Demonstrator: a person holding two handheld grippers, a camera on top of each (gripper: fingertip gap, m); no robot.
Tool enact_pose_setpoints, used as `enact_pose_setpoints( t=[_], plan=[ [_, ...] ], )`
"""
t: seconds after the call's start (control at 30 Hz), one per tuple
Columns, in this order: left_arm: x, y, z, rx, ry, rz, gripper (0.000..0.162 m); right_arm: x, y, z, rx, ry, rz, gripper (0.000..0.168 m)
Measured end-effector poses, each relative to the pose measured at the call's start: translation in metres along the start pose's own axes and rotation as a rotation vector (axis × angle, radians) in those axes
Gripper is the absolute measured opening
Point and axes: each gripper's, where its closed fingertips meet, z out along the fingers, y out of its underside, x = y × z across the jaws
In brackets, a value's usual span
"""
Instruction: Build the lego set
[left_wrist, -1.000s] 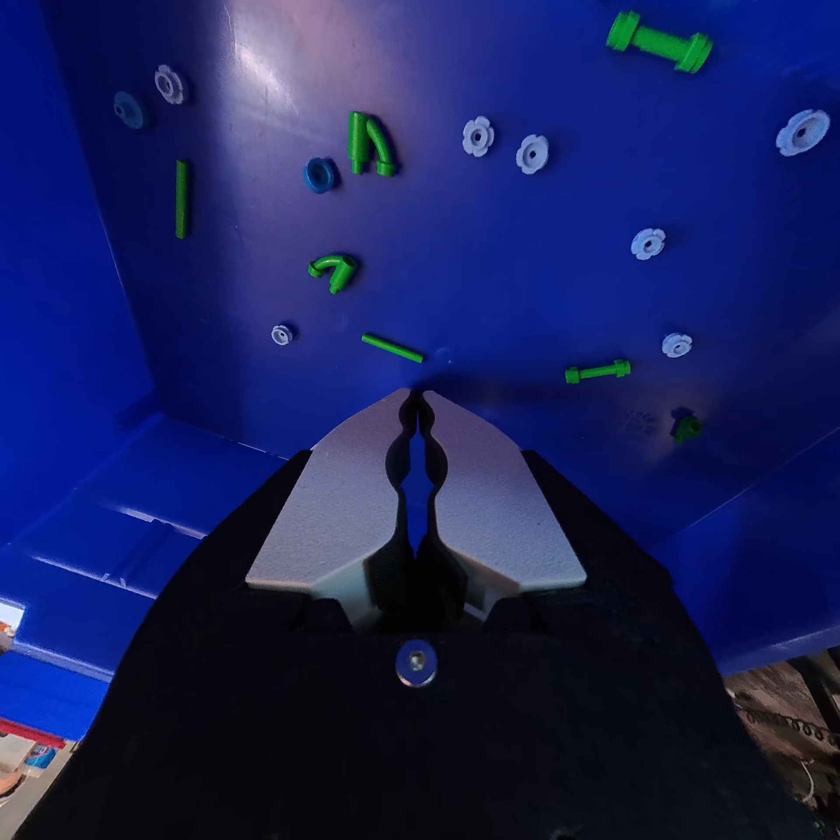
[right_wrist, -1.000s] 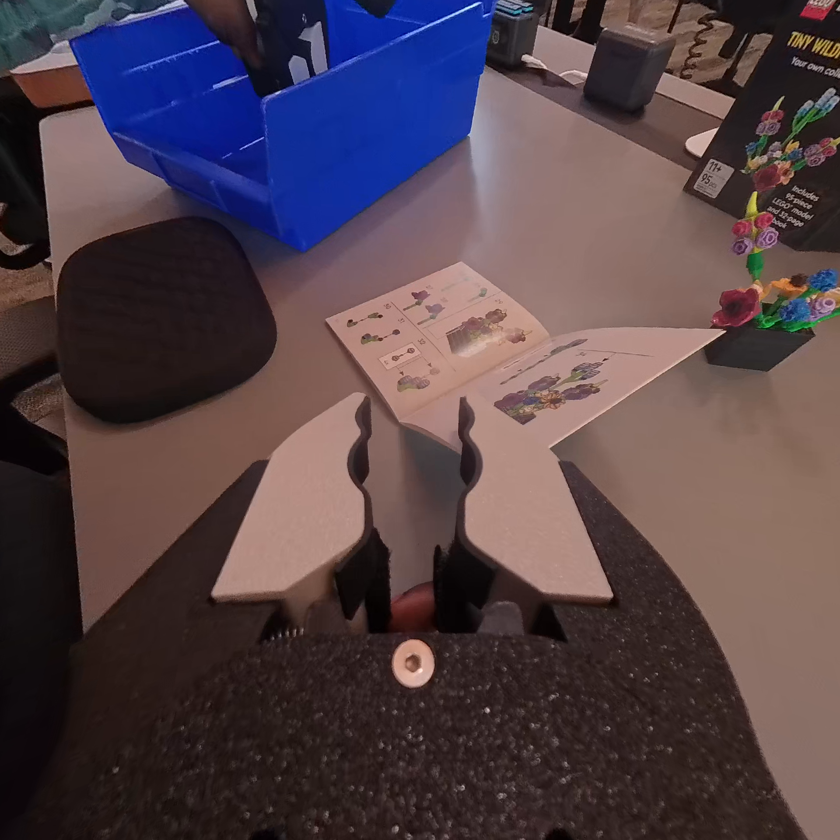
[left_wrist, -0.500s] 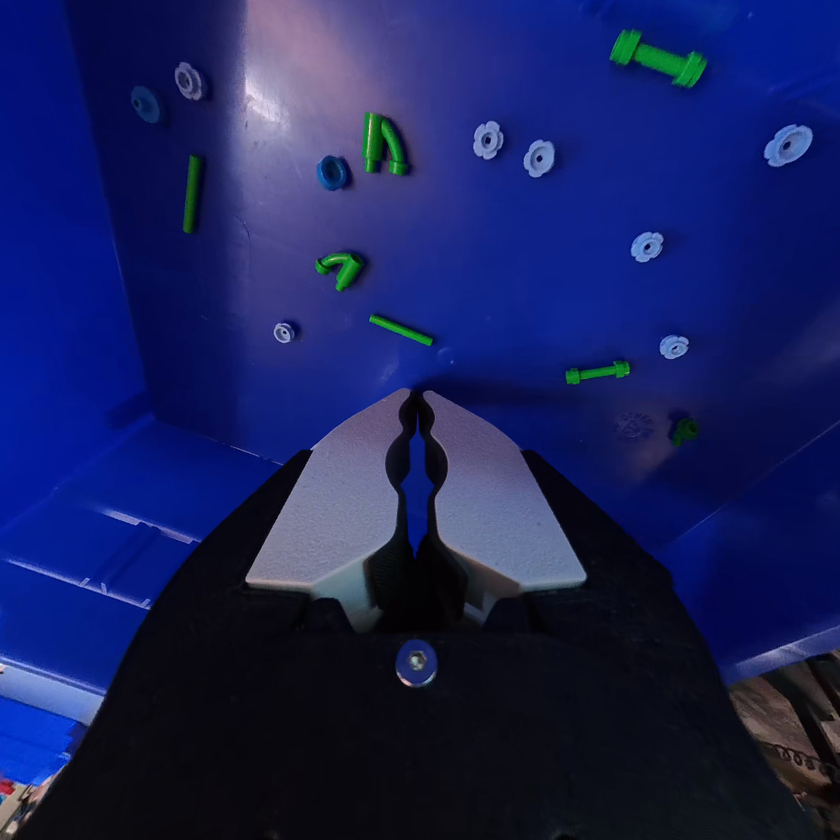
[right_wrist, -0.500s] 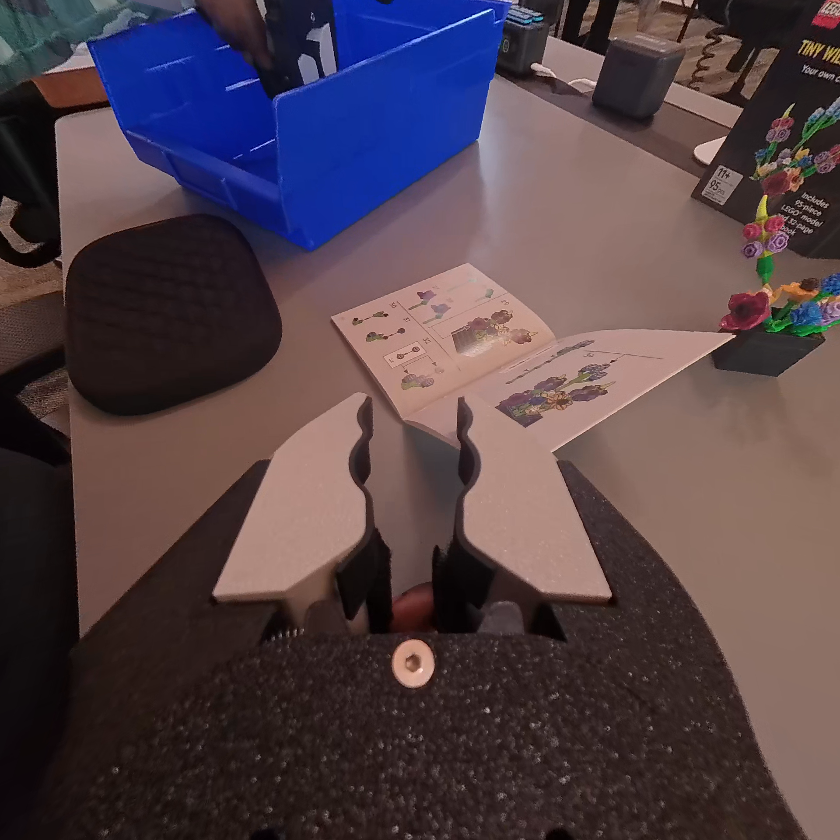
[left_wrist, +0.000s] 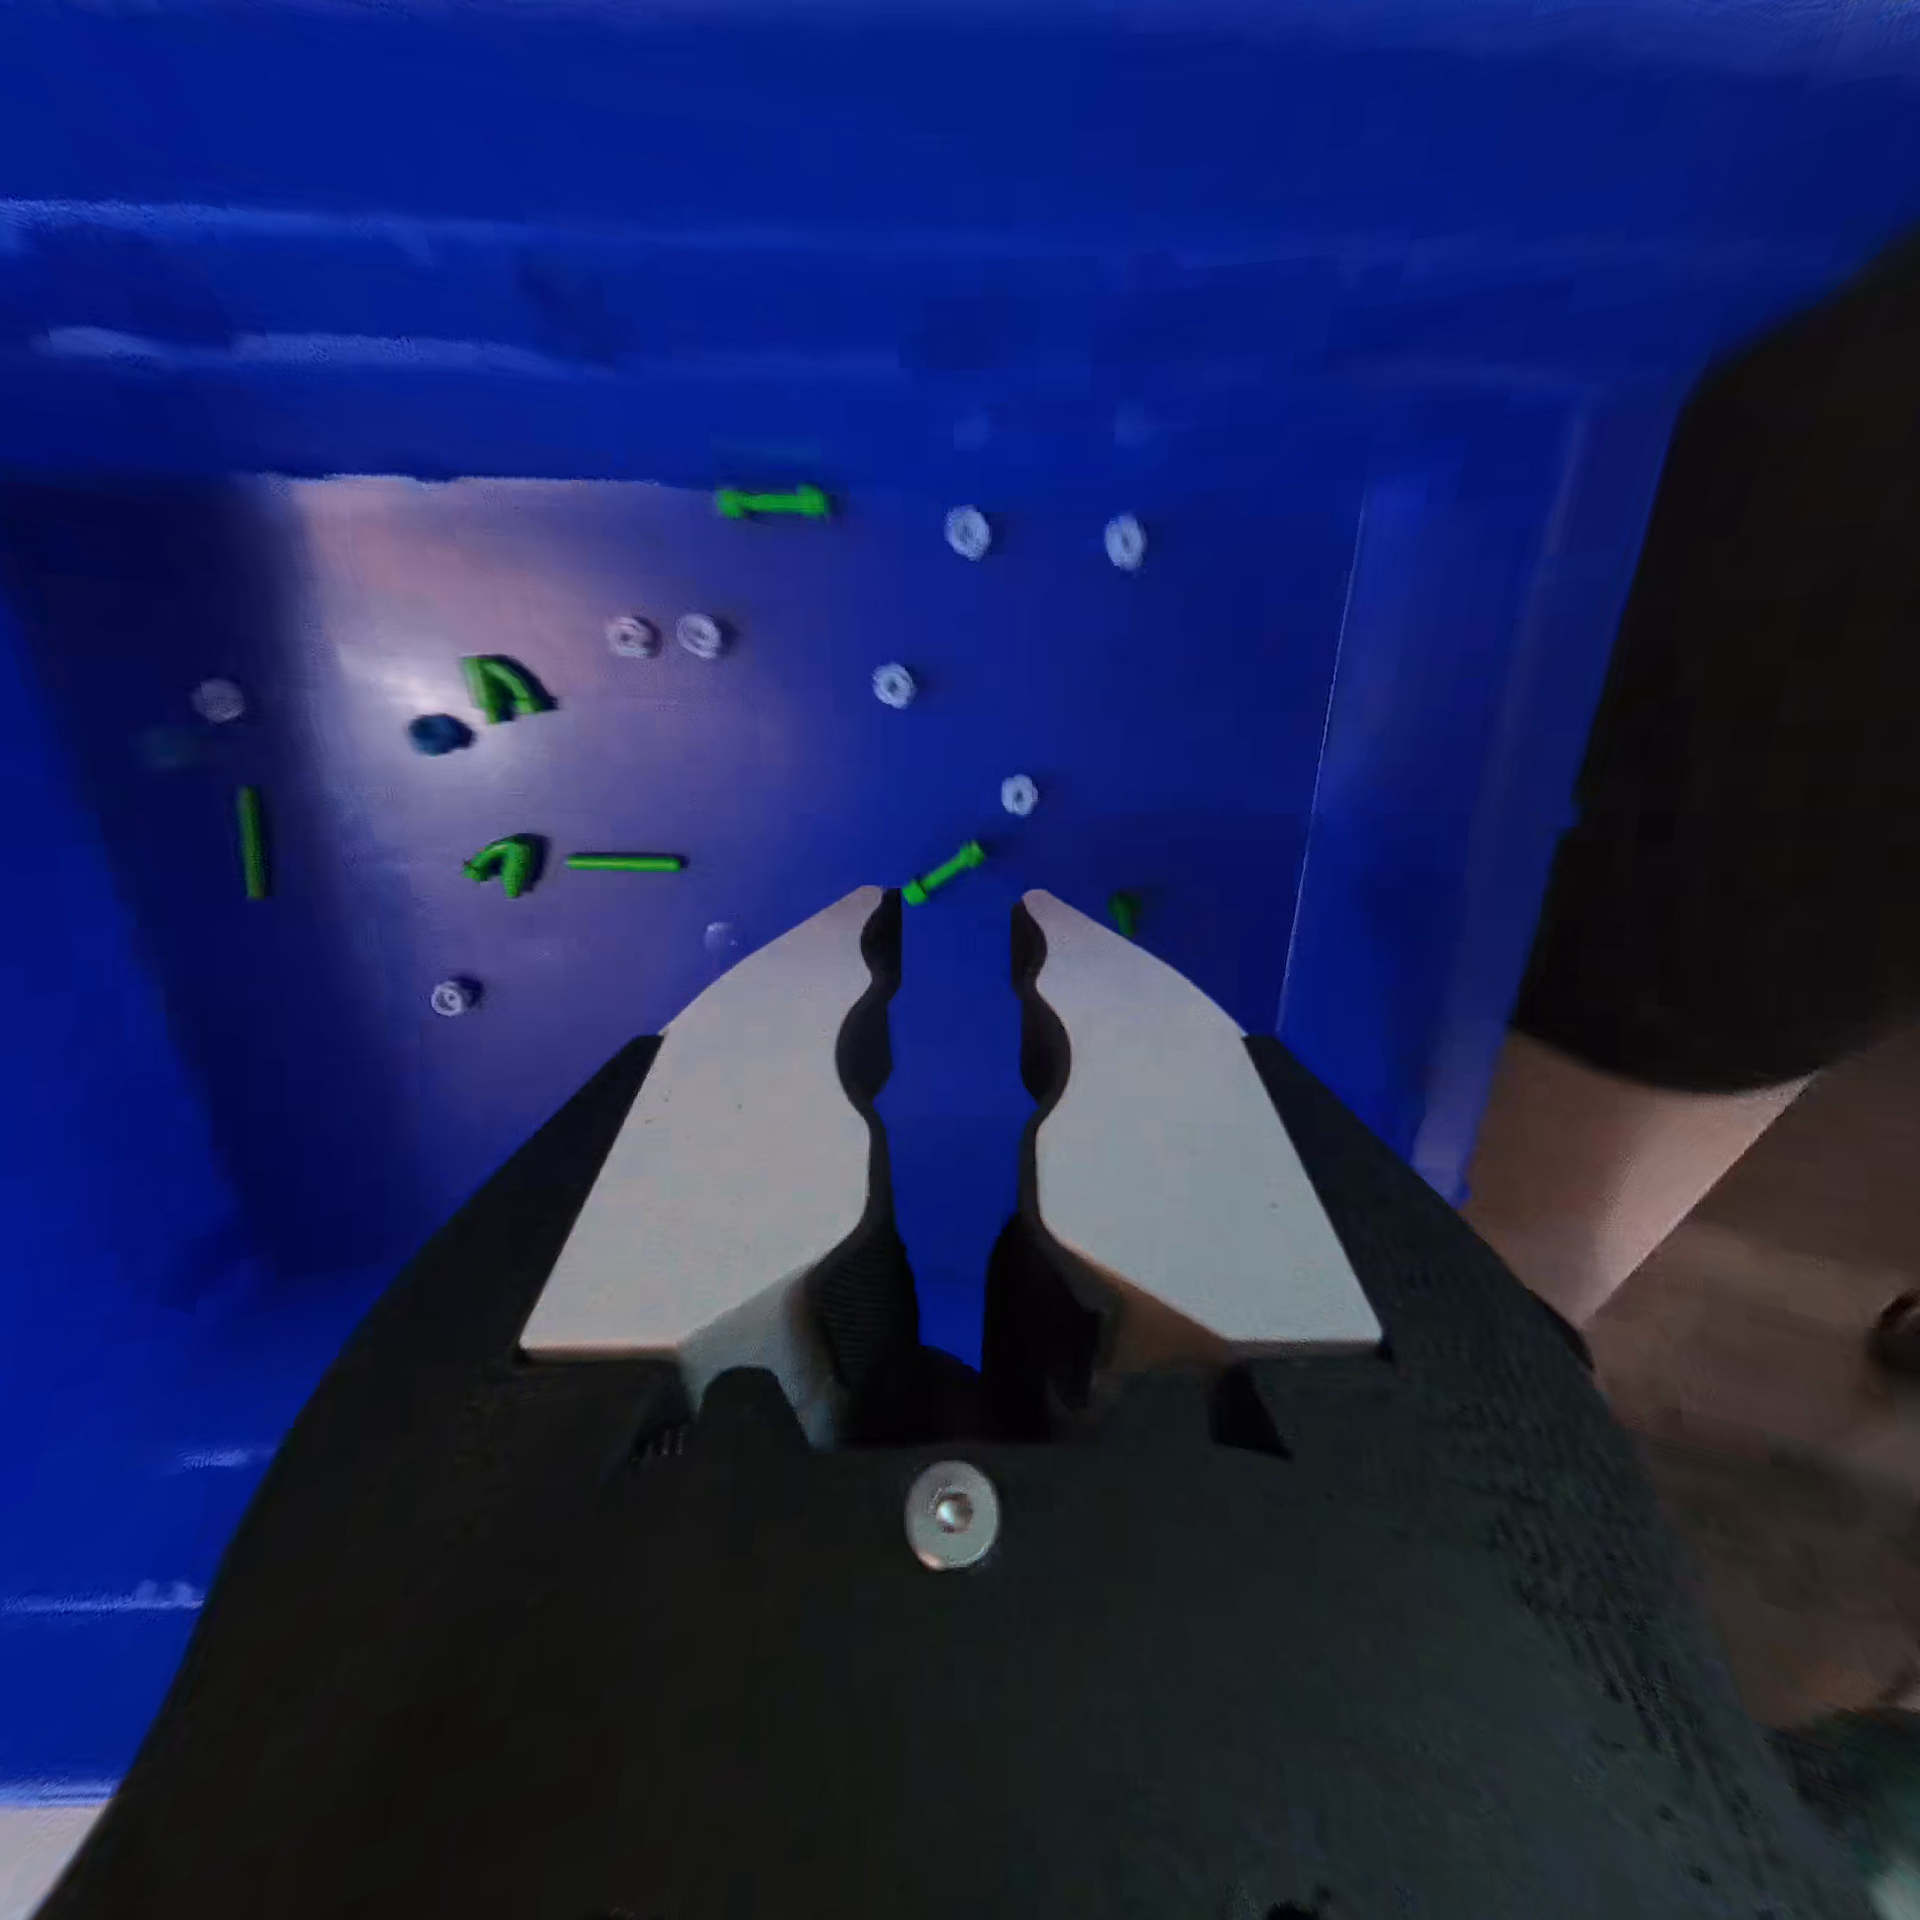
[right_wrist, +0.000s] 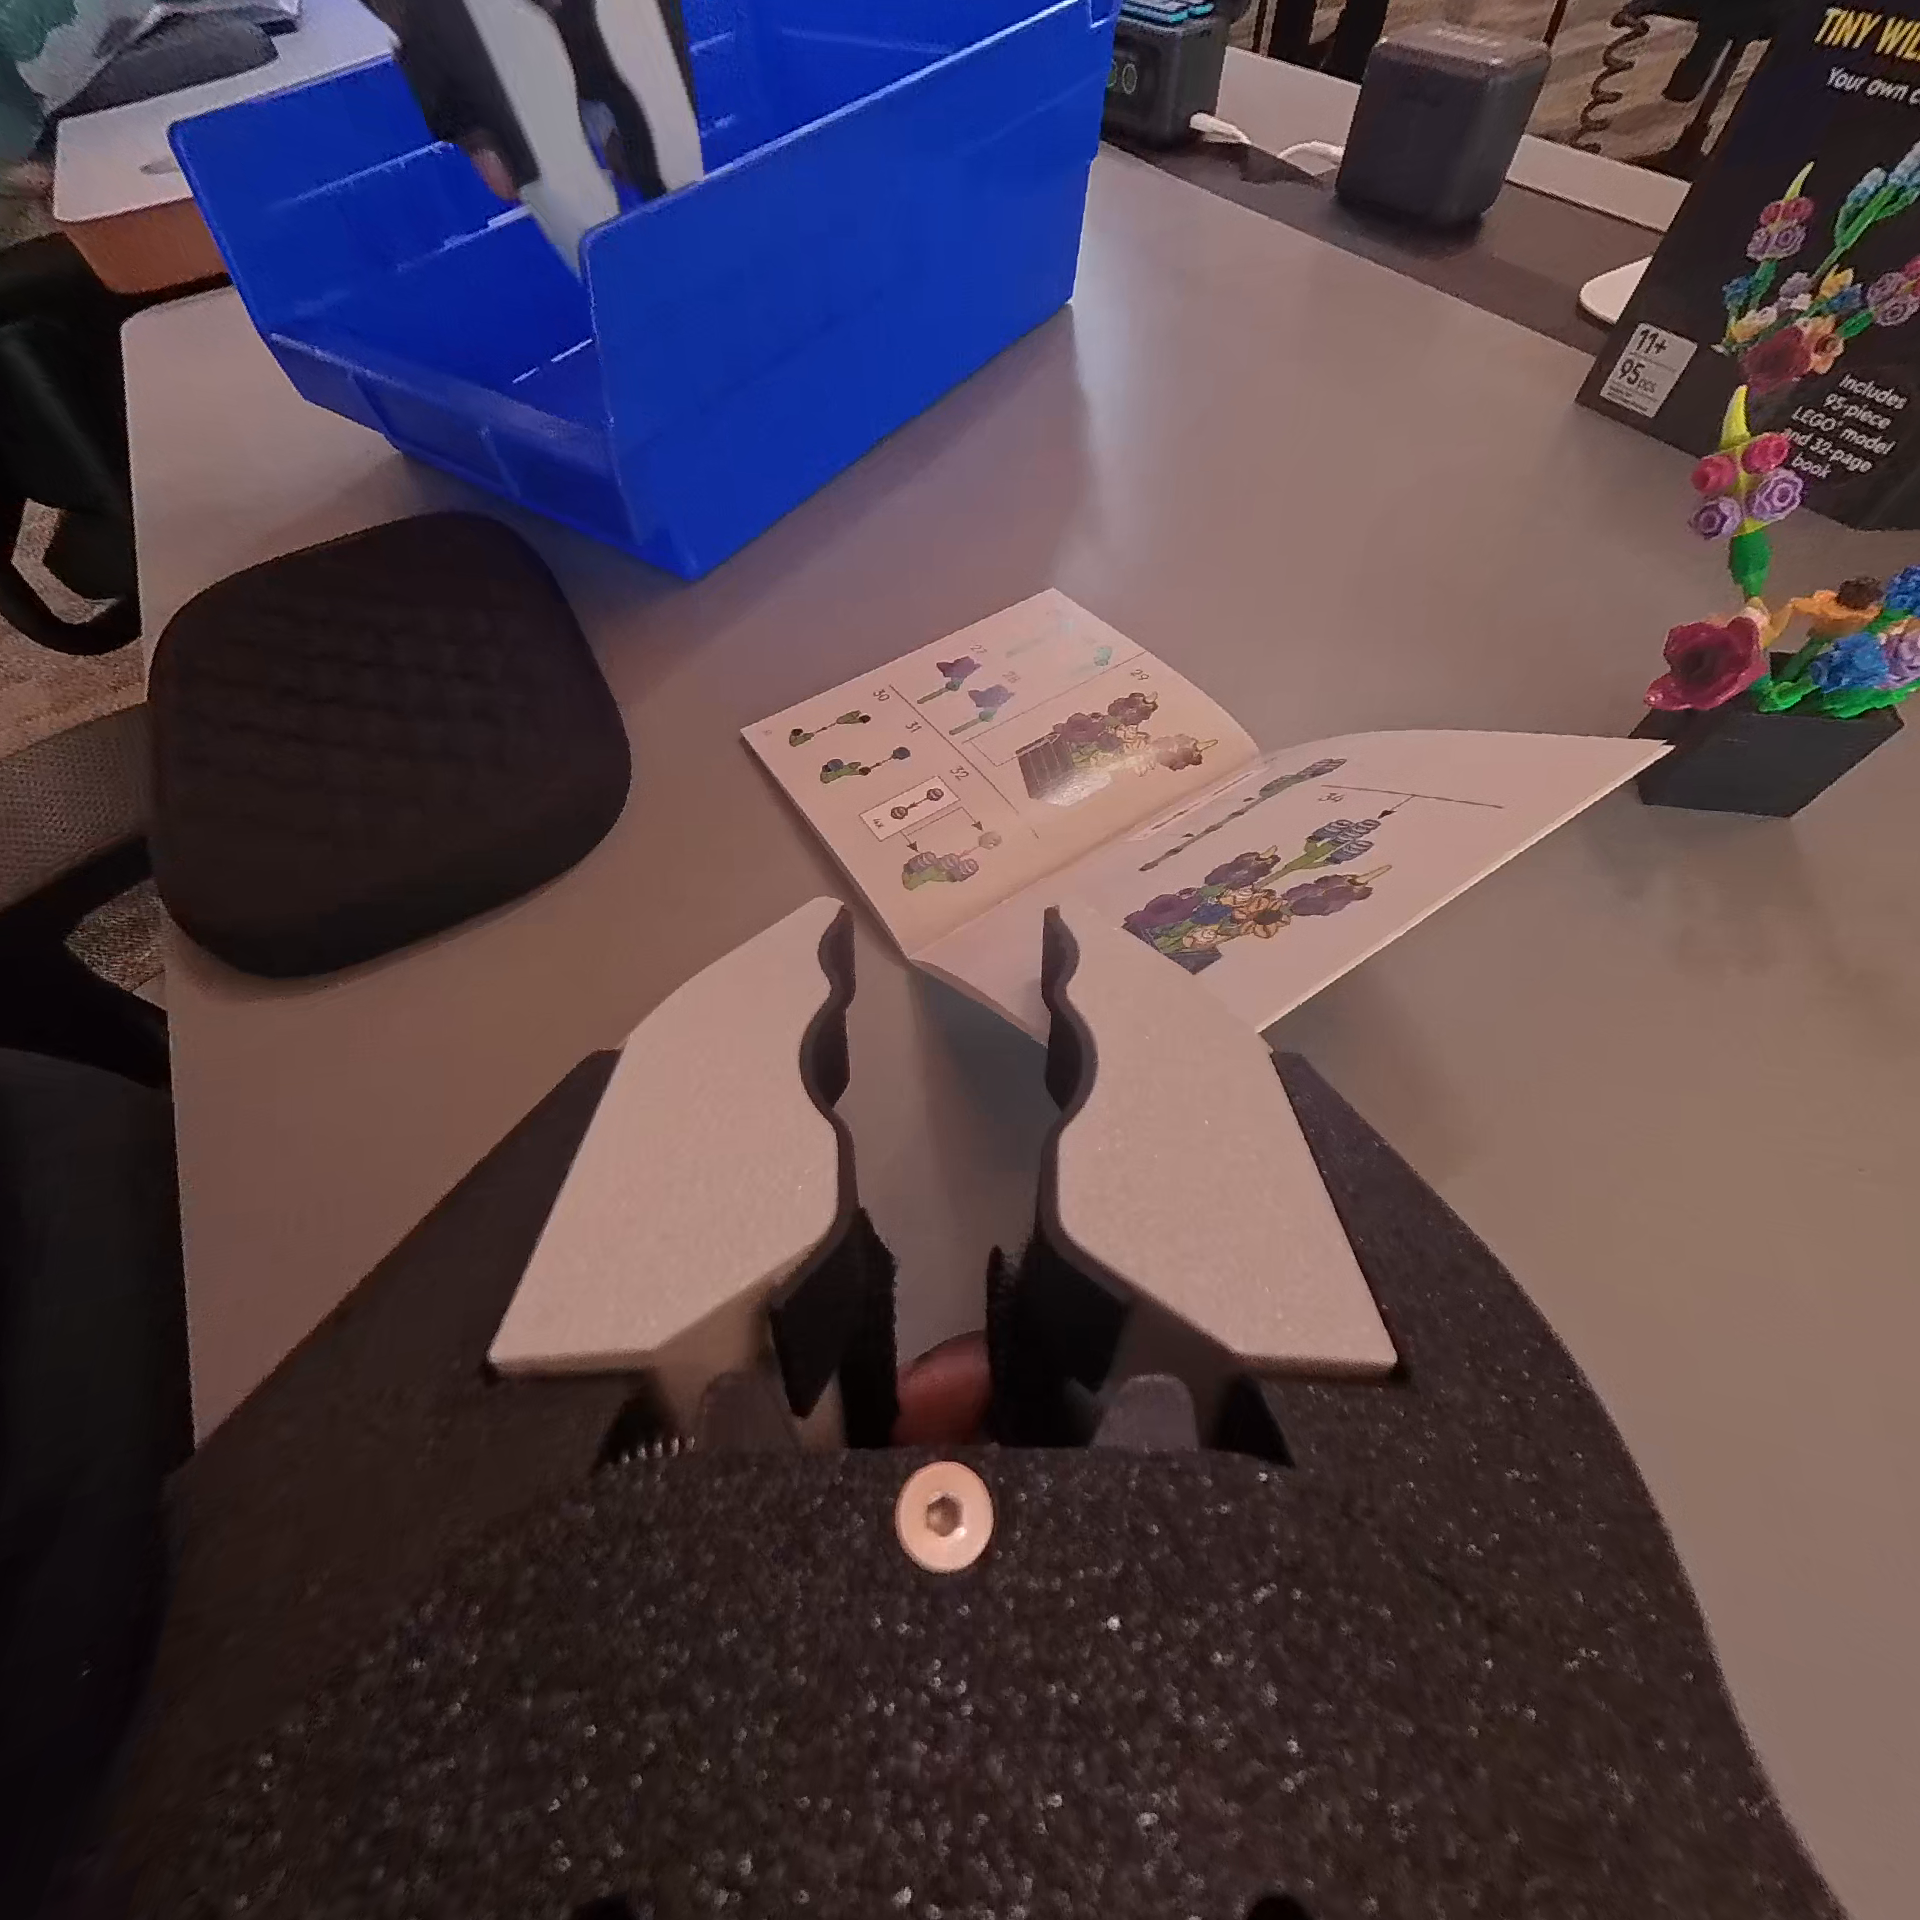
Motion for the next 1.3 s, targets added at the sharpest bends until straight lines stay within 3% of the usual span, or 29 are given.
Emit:
enact_pose_setpoints(
  t=[0.13,0.27,0.33,0.5,0.6,0.7,0.77,0.9,1.1,1.3],
  plan=[
    [0.014,0.02,0.016,-0.118,0.055,0.227,0.022,0.0,-0.002,-0.002,0.022,0.003,0.0,0.035],
    [0.034,0.022,0.02,-0.121,0.151,0.149,0.023,0.001,-0.004,-0.004,0.036,0.006,0.002,0.035],
    [0.03,0.025,0.019,-0.119,0.116,0.119,0.026,0.001,-0.004,-0.004,0.039,0.004,0.006,0.035],
    [-0.011,-0.013,0.003,0.166,-0.063,-0.018,0.031,0.0,-0.003,-0.003,0.027,-0.015,0.015,0.035],
    [-0.023,-0.028,-0.01,0.315,-0.055,-0.037,0.052,0.0,-0.004,-0.003,0.032,-0.012,0.014,0.035],
    [-0.044,-0.019,-0.015,0.295,-0.105,-0.074,0.078,0.001,-0.005,-0.004,0.043,0.0,0.011,0.035],
    [-0.059,-0.013,-0.016,0.268,-0.163,-0.101,0.08,0.001,-0.005,-0.004,0.042,0.004,0.01,0.035],
    [-0.077,-0.006,-0.007,0.19,-0.174,-0.274,0.062,0.0,-0.003,-0.003,0.03,0.007,0.0,0.035],
    [-0.091,0.009,0.016,0.063,-0.137,-0.297,0.027,-0.001,-0.004,-0.003,0.033,0.016,-0.022,0.035],
    [-0.094,0.009,0.026,0.064,-0.056,-0.324,0.016,0.0,-0.004,-0.003,0.039,0.015,-0.014,0.035]
  ],
)
